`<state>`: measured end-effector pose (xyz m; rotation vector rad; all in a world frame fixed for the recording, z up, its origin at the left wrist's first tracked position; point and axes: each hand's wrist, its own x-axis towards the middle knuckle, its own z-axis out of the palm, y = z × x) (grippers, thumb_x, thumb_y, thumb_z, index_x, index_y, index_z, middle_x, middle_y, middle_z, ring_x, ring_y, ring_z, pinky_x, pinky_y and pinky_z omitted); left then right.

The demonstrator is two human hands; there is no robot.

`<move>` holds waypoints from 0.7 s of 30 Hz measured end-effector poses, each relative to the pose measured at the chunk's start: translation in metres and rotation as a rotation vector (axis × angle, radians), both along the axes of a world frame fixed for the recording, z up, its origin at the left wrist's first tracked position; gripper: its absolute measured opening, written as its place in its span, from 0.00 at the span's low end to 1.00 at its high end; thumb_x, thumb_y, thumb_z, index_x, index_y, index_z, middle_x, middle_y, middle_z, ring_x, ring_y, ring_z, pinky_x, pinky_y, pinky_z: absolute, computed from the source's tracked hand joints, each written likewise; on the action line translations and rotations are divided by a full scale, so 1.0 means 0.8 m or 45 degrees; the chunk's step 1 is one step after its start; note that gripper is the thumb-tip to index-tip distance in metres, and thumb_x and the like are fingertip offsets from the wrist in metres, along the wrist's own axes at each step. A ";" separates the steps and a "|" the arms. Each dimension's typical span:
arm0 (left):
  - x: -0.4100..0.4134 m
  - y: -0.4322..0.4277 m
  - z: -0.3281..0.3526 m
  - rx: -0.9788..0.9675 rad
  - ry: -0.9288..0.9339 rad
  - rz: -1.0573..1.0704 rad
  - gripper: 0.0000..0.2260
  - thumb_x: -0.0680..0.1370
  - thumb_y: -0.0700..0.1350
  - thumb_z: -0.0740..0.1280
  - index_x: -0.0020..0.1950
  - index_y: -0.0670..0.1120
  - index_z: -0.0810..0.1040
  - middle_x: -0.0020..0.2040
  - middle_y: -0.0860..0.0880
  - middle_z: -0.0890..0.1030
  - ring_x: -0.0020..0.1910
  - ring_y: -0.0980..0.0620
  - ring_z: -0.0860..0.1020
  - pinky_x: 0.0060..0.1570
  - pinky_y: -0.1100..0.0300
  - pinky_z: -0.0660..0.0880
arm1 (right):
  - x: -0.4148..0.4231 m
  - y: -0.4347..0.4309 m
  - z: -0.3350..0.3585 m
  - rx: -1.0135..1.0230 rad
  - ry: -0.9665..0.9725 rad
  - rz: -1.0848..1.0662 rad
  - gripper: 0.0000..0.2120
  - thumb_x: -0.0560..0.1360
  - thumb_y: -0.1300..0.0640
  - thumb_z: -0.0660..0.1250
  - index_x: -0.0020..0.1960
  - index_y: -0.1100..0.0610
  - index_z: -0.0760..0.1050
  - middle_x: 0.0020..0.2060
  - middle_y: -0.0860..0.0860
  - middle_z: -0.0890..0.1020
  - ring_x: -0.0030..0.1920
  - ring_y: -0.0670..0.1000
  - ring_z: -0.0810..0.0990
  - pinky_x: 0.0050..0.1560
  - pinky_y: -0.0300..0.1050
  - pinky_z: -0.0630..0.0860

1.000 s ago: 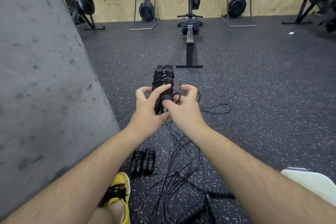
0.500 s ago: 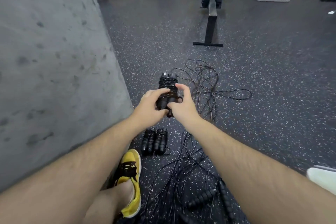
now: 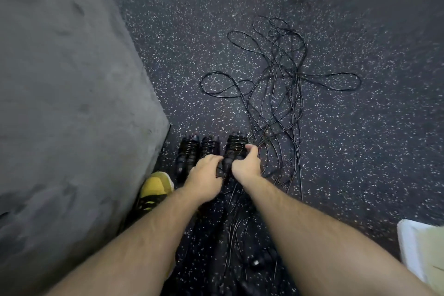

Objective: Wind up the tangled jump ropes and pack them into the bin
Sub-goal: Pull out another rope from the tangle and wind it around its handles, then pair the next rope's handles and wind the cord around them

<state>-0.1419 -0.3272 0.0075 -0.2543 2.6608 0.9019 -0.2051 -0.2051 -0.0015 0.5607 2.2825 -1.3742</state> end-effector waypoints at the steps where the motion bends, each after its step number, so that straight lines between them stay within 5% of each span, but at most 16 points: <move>1: 0.002 -0.003 -0.014 -0.050 -0.029 -0.004 0.28 0.78 0.43 0.68 0.78 0.48 0.65 0.76 0.50 0.68 0.75 0.48 0.65 0.74 0.50 0.63 | 0.000 -0.004 -0.015 0.020 -0.034 0.002 0.25 0.74 0.62 0.65 0.69 0.50 0.64 0.63 0.57 0.72 0.44 0.52 0.72 0.47 0.38 0.67; 8: -0.005 -0.015 -0.057 -0.175 -0.194 -0.054 0.29 0.82 0.45 0.63 0.82 0.46 0.58 0.82 0.50 0.57 0.82 0.51 0.52 0.79 0.51 0.54 | 0.017 -0.033 -0.075 0.086 -0.019 0.172 0.27 0.77 0.62 0.65 0.74 0.53 0.63 0.66 0.56 0.72 0.58 0.54 0.75 0.60 0.42 0.69; 12: -0.003 -0.001 -0.051 -0.189 -0.158 -0.063 0.27 0.82 0.43 0.62 0.81 0.46 0.61 0.82 0.49 0.60 0.81 0.51 0.55 0.78 0.52 0.56 | 0.016 -0.009 -0.072 0.368 0.017 0.516 0.29 0.81 0.50 0.63 0.79 0.51 0.58 0.75 0.57 0.63 0.74 0.60 0.60 0.74 0.50 0.58; 14: -0.001 0.019 -0.044 -0.148 -0.097 -0.049 0.25 0.81 0.42 0.63 0.79 0.46 0.65 0.79 0.49 0.65 0.79 0.50 0.61 0.77 0.51 0.60 | 0.021 0.012 -0.057 0.423 0.090 0.580 0.28 0.81 0.48 0.60 0.79 0.50 0.58 0.77 0.55 0.60 0.74 0.59 0.58 0.74 0.53 0.59; 18: 0.003 0.078 -0.024 -0.055 0.067 -0.096 0.16 0.80 0.44 0.61 0.68 0.48 0.76 0.67 0.48 0.78 0.65 0.44 0.76 0.63 0.48 0.73 | 0.050 0.069 -0.026 0.422 0.280 0.627 0.22 0.82 0.54 0.57 0.76 0.53 0.64 0.71 0.54 0.70 0.70 0.57 0.64 0.72 0.53 0.64; 21: 0.010 0.135 -0.018 -0.003 0.058 -0.195 0.17 0.79 0.41 0.62 0.68 0.48 0.76 0.65 0.48 0.78 0.64 0.44 0.76 0.63 0.46 0.73 | 0.083 0.131 -0.016 0.457 0.246 0.564 0.20 0.81 0.56 0.56 0.72 0.54 0.68 0.66 0.53 0.74 0.67 0.56 0.68 0.67 0.53 0.68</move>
